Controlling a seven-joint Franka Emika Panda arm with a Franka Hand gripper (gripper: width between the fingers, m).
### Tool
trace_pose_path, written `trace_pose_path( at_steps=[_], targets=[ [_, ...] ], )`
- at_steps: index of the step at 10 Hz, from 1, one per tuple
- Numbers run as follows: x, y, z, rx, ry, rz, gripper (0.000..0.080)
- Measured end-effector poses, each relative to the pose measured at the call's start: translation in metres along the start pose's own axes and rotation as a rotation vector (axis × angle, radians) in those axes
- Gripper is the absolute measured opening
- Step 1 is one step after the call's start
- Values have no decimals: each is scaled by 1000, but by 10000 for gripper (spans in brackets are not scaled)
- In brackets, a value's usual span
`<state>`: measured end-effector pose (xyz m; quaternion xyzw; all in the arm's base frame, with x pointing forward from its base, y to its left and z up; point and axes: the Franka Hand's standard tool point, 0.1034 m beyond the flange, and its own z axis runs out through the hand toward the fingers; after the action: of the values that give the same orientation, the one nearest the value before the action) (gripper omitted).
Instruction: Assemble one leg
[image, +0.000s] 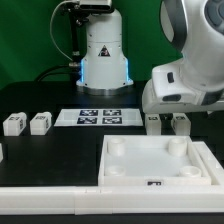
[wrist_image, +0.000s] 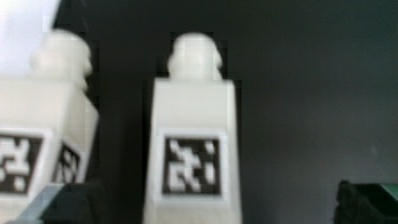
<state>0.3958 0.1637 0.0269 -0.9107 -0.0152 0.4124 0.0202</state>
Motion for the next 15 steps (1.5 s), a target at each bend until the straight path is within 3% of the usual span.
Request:
trace_pose_path(
  at_steps=[1,2,9,10,11,12,13,14,15],
  targets=[
    [6,1,2,4,-59,0,649],
    [14,0,2,11,-25,2,649],
    [16,1,18,10,-14,2,649],
    [16,1,18,10,-14,2,600],
    [16,1,18,10,-15,2,600],
    [16,2,18,10,-15,2,424],
    [16,2,18,11,-15,3,424],
    [16,3,17,12,-15,4,290],
    [16,4,17,13,-15,5,290]
  ],
)
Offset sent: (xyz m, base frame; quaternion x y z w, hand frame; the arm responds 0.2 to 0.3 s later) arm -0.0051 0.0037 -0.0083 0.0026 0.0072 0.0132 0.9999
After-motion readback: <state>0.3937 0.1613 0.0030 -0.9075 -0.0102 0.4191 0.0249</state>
